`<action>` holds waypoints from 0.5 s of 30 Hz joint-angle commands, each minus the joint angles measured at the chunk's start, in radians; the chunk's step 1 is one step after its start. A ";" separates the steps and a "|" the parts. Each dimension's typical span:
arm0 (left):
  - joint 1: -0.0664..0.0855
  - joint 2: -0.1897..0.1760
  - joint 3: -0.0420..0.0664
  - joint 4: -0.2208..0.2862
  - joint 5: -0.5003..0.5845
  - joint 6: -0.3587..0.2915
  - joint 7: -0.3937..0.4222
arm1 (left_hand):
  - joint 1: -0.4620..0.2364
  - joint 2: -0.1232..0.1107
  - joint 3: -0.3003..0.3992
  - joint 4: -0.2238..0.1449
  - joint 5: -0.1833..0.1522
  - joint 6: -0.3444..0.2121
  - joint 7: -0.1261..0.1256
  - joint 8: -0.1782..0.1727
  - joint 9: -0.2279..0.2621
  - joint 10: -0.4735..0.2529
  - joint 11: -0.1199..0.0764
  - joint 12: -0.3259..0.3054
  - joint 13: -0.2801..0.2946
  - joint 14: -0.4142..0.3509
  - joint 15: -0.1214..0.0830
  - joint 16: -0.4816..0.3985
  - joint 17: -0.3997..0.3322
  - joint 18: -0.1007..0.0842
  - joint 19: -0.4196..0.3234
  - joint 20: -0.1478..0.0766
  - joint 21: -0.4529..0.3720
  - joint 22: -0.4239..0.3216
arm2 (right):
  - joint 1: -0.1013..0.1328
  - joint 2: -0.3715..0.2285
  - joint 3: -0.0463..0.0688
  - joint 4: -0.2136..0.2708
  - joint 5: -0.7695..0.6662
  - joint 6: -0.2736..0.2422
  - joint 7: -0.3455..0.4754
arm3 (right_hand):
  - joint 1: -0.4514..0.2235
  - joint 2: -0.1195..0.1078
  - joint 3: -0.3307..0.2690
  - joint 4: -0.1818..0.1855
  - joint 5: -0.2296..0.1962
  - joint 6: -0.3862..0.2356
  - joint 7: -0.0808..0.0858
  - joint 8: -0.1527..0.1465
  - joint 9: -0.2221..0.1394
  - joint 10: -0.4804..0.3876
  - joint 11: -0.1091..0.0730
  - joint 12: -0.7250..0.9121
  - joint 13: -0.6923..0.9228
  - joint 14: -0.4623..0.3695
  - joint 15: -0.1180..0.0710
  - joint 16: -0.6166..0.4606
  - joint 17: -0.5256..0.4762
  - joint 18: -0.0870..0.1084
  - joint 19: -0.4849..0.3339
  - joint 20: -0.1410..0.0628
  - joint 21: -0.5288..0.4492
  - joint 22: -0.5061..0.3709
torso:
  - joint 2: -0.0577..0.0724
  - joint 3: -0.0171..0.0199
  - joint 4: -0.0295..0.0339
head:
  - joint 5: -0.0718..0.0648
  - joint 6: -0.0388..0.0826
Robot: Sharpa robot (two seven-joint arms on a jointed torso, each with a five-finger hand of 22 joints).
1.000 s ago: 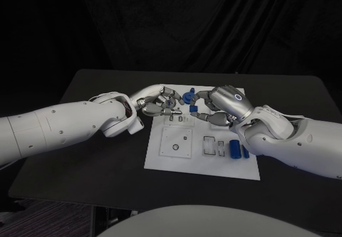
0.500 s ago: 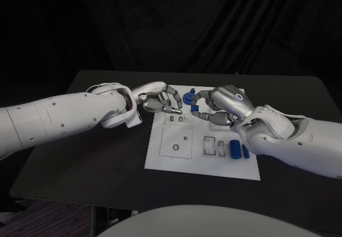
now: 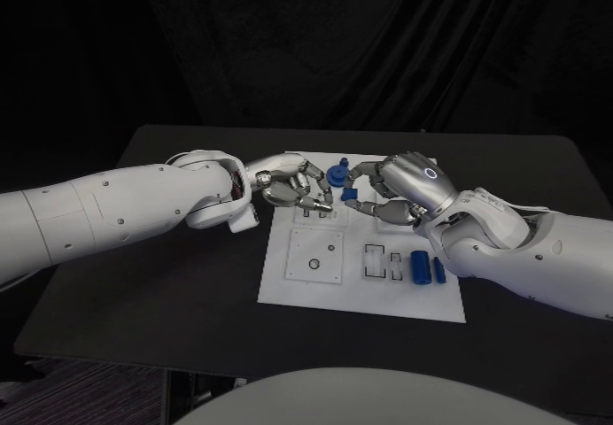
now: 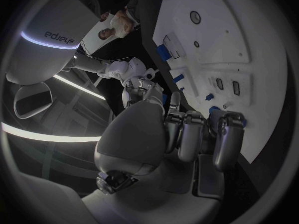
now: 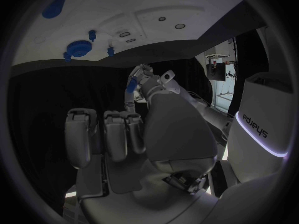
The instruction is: Assemble the parts on the task board
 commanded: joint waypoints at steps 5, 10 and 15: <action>-0.004 0.003 0.001 0.005 0.105 -0.016 0.033 | -0.002 0.022 0.010 0.006 0.014 -0.057 0.020 -0.085 -0.039 0.133 -0.017 -0.005 0.257 0.106 0.010 0.003 0.263 -0.006 0.105 0.006 0.004 0.263 | -0.002 0.001 0.001 0.005 -0.004 -0.020 0.004 | 0.001 0.009 -0.002 0.005 0.001 -0.003 0.000 -0.002 0.000 0.106 -0.001 0.003 0.263 0.104 -0.005 0.003 0.263 -0.001 0.075 -0.006 0.005 0.244 | 0.001 -0.0024 0.0013 | 0.002 0.000; -0.005 0.004 0.001 0.004 0.203 0.014 0.005 | -0.003 0.032 0.022 0.008 0.090 -0.071 0.025 -0.132 -0.066 0.133 -0.013 -0.005 0.257 0.106 0.015 0.003 0.263 -0.006 0.105 0.013 0.004 0.263 | -0.002 0.002 0.001 0.005 -0.004 -0.020 0.003 | 0.001 0.009 -0.002 0.005 0.001 -0.003 0.000 -0.002 0.000 0.106 -0.001 0.003 0.263 0.104 -0.005 0.003 0.263 -0.001 0.075 -0.006 0.005 0.244 | 0.001 -0.0017 0.0021 | 0.001 0.000; -0.008 0.003 0.001 0.001 0.318 0.062 -0.057 | 0.009 0.033 0.054 0.009 0.186 -0.071 0.026 -0.167 -0.088 0.133 -0.013 -0.005 0.257 0.106 0.016 0.003 0.263 -0.006 0.105 0.015 0.004 0.263 | -0.002 0.000 0.001 0.004 -0.004 -0.020 0.003 | 0.001 0.009 -0.002 0.005 0.001 -0.004 0.000 -0.003 -0.001 0.106 -0.001 0.003 0.263 0.104 -0.005 0.003 0.263 -0.001 0.075 -0.006 0.005 0.244 | 0.001 -0.0009 0.0034 | 0.000 0.000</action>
